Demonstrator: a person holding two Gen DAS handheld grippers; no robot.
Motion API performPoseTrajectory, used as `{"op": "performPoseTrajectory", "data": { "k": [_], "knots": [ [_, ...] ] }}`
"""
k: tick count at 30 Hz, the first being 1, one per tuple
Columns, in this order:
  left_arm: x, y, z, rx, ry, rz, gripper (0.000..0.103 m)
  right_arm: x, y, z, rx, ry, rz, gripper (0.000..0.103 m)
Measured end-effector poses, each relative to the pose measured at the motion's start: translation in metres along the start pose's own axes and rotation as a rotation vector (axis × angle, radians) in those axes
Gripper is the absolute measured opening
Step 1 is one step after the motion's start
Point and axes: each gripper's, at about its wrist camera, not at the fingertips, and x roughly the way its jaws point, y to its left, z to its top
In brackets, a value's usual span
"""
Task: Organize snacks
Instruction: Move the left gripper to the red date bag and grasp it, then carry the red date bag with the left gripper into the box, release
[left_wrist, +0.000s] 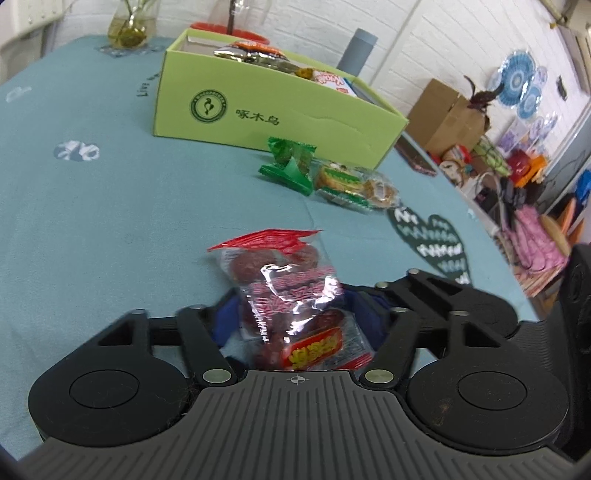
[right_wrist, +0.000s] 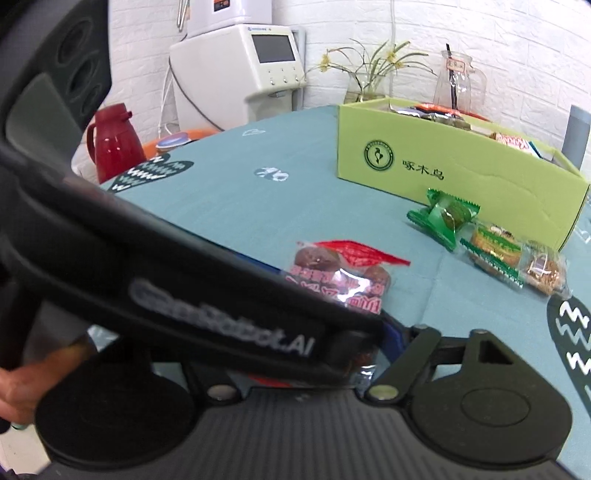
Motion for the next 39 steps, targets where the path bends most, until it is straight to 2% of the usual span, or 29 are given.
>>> {"op": "performPoseTrajectory", "data": {
  "k": [3,7,13,18,23,27,29,31,32,33,35,37,39],
  "knots": [
    [-0.004,0.004,0.004,-0.022,-0.004,-0.008,0.031,-0.003,-0.003,0.004,0.019,-0.011,0.017,0.079],
    [-0.007,0.009,0.029,-0.058,-0.025,-0.038,0.031,-0.004,-0.008,0.026,-0.01,-0.057,-0.015,0.08],
    [-0.01,0.01,0.112,-0.026,-0.136,-0.065,0.031,0.008,-0.041,0.096,-0.083,-0.167,-0.055,0.082],
    [0.01,0.022,0.191,0.018,-0.212,-0.006,0.031,0.055,-0.076,0.167,-0.125,-0.19,-0.053,0.082],
    [0.063,0.062,0.245,-0.035,-0.173,0.0,0.031,0.12,-0.108,0.205,-0.086,-0.128,-0.032,0.08],
    [0.1,0.087,0.243,-0.063,-0.16,-0.003,0.04,0.158,-0.123,0.203,-0.057,-0.066,-0.007,0.087],
    [0.098,0.085,0.237,-0.025,-0.19,-0.002,0.044,0.158,-0.115,0.2,-0.094,-0.068,-0.016,0.092],
    [0.092,0.08,0.235,0.0,-0.202,0.002,0.055,0.153,-0.106,0.199,-0.135,-0.066,-0.052,0.093],
    [0.086,0.077,0.233,0.004,-0.216,0.012,0.055,0.147,-0.105,0.198,-0.141,-0.072,-0.056,0.093],
    [0.077,0.073,0.232,0.008,-0.242,0.019,0.056,0.136,-0.104,0.198,-0.135,-0.096,-0.058,0.093],
    [0.051,0.066,0.227,0.011,-0.311,0.013,0.065,0.103,-0.107,0.192,-0.117,-0.167,-0.072,0.093],
    [0.022,0.061,0.219,-0.007,-0.369,0.015,0.073,0.062,-0.108,0.176,-0.108,-0.23,-0.104,0.093],
    [-0.002,0.055,0.205,-0.02,-0.393,-0.007,0.075,0.022,-0.109,0.15,-0.105,-0.274,-0.13,0.094]
  ]
}}
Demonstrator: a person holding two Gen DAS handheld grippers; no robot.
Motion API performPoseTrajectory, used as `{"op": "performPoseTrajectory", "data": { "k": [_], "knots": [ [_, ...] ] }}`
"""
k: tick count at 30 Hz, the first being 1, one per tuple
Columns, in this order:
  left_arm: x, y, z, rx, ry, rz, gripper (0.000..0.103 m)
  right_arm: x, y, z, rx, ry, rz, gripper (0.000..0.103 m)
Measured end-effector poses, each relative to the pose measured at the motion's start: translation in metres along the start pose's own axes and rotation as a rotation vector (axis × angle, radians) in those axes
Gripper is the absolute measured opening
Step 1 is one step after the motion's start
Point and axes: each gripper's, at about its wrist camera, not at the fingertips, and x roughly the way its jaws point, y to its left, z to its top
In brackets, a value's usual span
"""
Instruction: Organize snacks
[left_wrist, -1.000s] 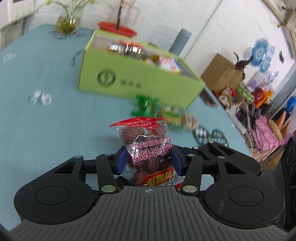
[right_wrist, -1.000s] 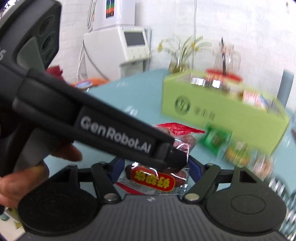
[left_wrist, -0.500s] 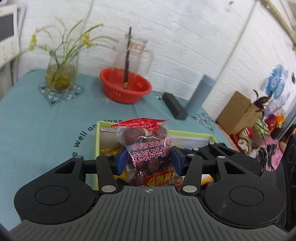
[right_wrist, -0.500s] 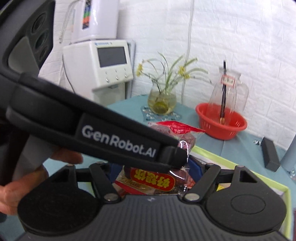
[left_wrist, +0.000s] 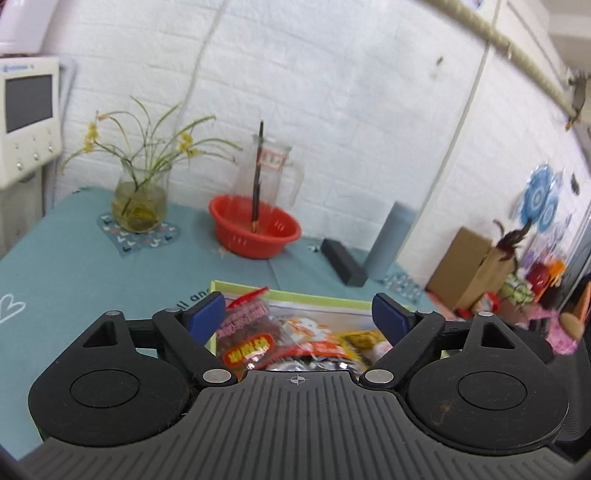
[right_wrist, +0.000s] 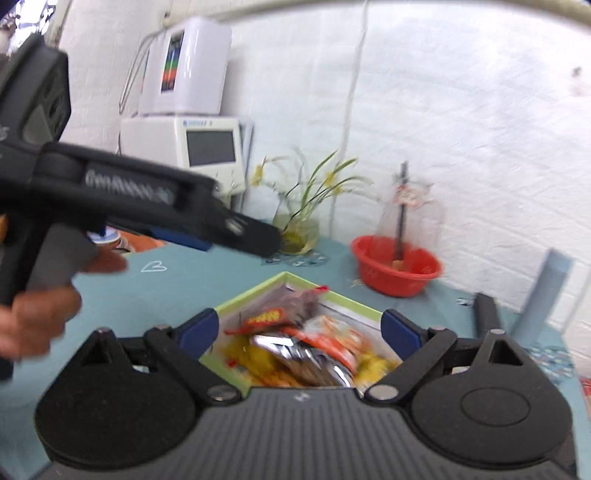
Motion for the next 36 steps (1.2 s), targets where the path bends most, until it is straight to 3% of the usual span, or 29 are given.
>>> {"op": "performPoseTrajectory", "data": {
  "k": [2,5,8,11,13,19,25,28,36],
  "knots": [
    [-0.02,-0.006,-0.012,-0.005,0.023,-0.041,0.076,-0.036,-0.005,-0.023,0.019,0.013,-0.003,0.094],
    [-0.029,-0.015,-0.046,-0.021,0.104,-0.083,0.077,-0.06,-0.012,-0.069,0.093,0.121,-0.002,0.094],
    [-0.015,-0.026,-0.087,-0.029,0.229,-0.097,0.074,-0.051,-0.022,-0.103,0.16,0.229,-0.056,0.094],
    [0.012,-0.035,-0.111,-0.043,0.353,-0.083,0.067,-0.039,-0.033,-0.118,0.234,0.243,-0.016,0.094],
    [0.024,-0.04,-0.116,-0.048,0.388,-0.06,0.064,-0.036,-0.03,-0.116,0.186,0.23,-0.021,0.094],
    [0.025,-0.059,-0.114,-0.017,0.355,-0.031,0.065,-0.016,-0.042,-0.109,0.055,0.255,0.017,0.094],
    [0.028,-0.082,-0.118,0.016,0.369,-0.118,0.065,-0.016,-0.067,-0.119,0.197,0.265,0.067,0.094],
    [0.038,-0.092,-0.121,0.02,0.379,-0.123,0.065,-0.016,-0.072,-0.123,0.239,0.283,0.086,0.094],
    [0.043,-0.102,-0.122,-0.027,0.41,-0.203,0.062,-0.044,-0.042,-0.131,0.18,0.292,0.124,0.094]
  ]
}}
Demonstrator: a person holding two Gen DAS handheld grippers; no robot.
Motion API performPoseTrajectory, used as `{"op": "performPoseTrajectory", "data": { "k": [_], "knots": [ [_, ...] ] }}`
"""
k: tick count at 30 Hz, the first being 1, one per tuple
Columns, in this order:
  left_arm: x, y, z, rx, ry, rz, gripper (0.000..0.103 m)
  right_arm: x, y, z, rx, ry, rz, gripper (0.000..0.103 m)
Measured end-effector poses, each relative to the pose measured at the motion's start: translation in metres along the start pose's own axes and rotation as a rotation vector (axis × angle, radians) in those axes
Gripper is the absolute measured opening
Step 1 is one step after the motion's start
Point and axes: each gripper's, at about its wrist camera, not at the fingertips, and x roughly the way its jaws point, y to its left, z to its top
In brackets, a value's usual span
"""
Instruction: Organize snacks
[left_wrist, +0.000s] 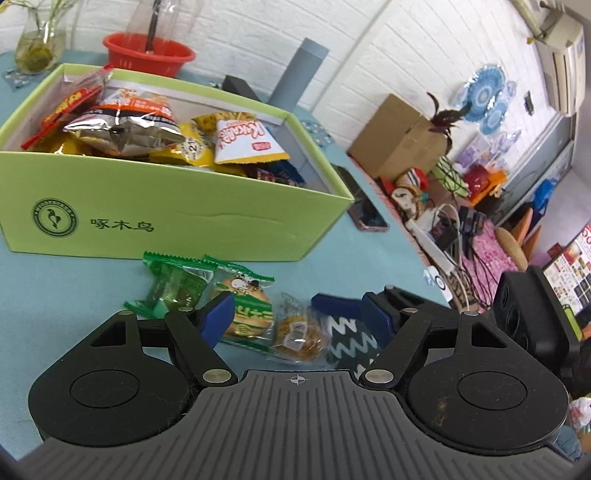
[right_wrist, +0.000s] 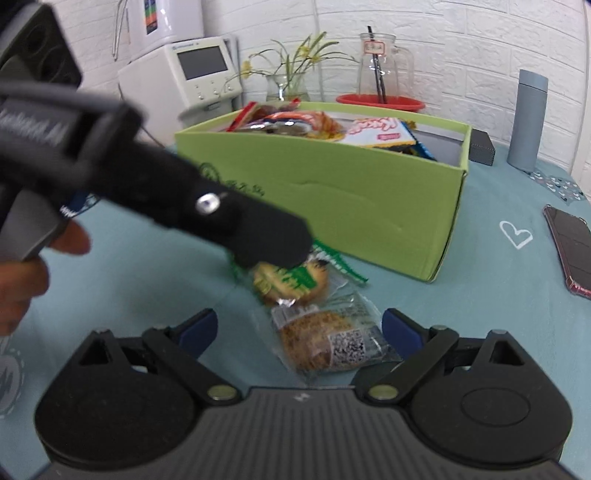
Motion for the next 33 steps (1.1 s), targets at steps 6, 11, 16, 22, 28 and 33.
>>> {"op": "performPoseTrajectory", "data": {
  "k": [6,11,16,22,28,33],
  "knots": [
    [0.009,-0.011,-0.013,0.025,0.074,-0.051,0.061,-0.033,0.012,-0.02,0.074,-0.049,0.021,0.094],
    [0.031,-0.023,-0.009,0.085,0.089,-0.042,0.062,-0.056,0.012,-0.038,0.215,-0.074,0.011,0.094],
    [0.049,-0.025,-0.021,0.064,0.153,-0.01,0.058,-0.043,0.023,-0.043,0.215,-0.044,0.021,0.098],
    [0.023,-0.018,-0.045,0.029,0.183,-0.095,0.057,-0.046,0.041,-0.049,0.128,-0.023,0.023,0.099],
    [0.01,-0.032,-0.068,0.071,0.171,-0.064,0.058,-0.066,0.047,-0.059,0.119,-0.061,-0.047,0.099],
    [0.005,-0.022,-0.05,-0.032,0.091,0.007,0.07,-0.06,0.046,-0.042,0.079,-0.074,-0.11,0.099]
  ]
}}
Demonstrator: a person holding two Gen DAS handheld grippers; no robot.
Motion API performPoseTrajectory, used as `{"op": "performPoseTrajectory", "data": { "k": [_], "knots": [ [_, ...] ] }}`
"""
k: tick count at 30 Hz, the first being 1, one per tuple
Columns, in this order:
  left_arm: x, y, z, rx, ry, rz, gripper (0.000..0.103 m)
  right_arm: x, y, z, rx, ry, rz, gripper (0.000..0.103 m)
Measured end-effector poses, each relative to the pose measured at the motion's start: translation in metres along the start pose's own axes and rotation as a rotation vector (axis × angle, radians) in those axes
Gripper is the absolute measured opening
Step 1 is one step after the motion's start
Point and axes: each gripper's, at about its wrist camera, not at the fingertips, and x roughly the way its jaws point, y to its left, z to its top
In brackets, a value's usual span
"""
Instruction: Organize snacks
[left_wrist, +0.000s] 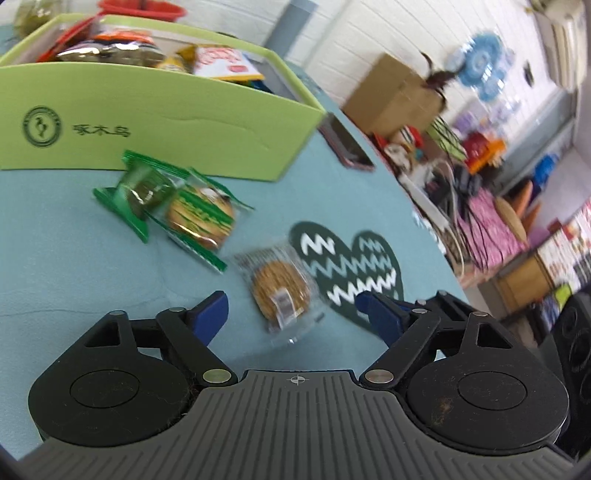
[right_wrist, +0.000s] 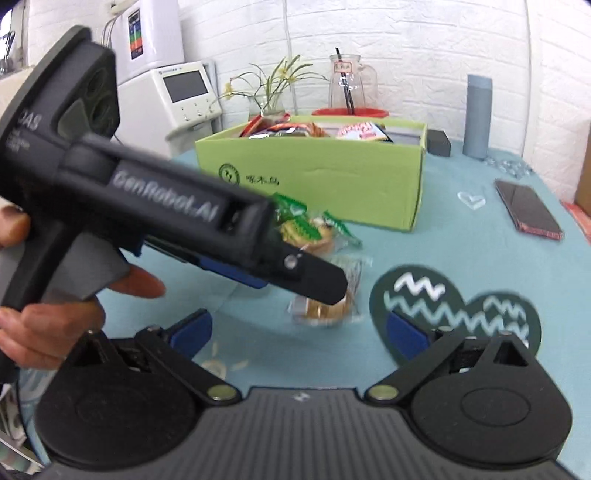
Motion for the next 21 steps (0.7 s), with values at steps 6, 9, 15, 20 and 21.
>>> {"op": "performPoseTrajectory", "data": {
  "k": [6,9,15,20,21],
  "knots": [
    [0.019,0.006,0.01,-0.025,0.04,0.009,0.053,0.031,-0.006,0.009,-0.024,0.033,-0.017,0.085],
    [0.021,0.006,0.006,0.034,0.051,0.012,0.021,0.028,-0.009,0.004,-0.011,0.042,-0.023,0.062],
    [0.007,0.004,0.011,0.014,0.049,-0.052,0.018,0.006,-0.002,0.015,-0.004,-0.006,-0.015,0.061],
    [-0.024,-0.008,0.065,0.063,-0.077,-0.066,0.019,0.005,-0.012,0.074,-0.067,-0.121,-0.006,0.062],
    [-0.029,-0.008,0.079,0.068,-0.102,-0.052,0.019,0.011,-0.014,0.087,-0.082,-0.135,0.001,0.062]
  ]
}}
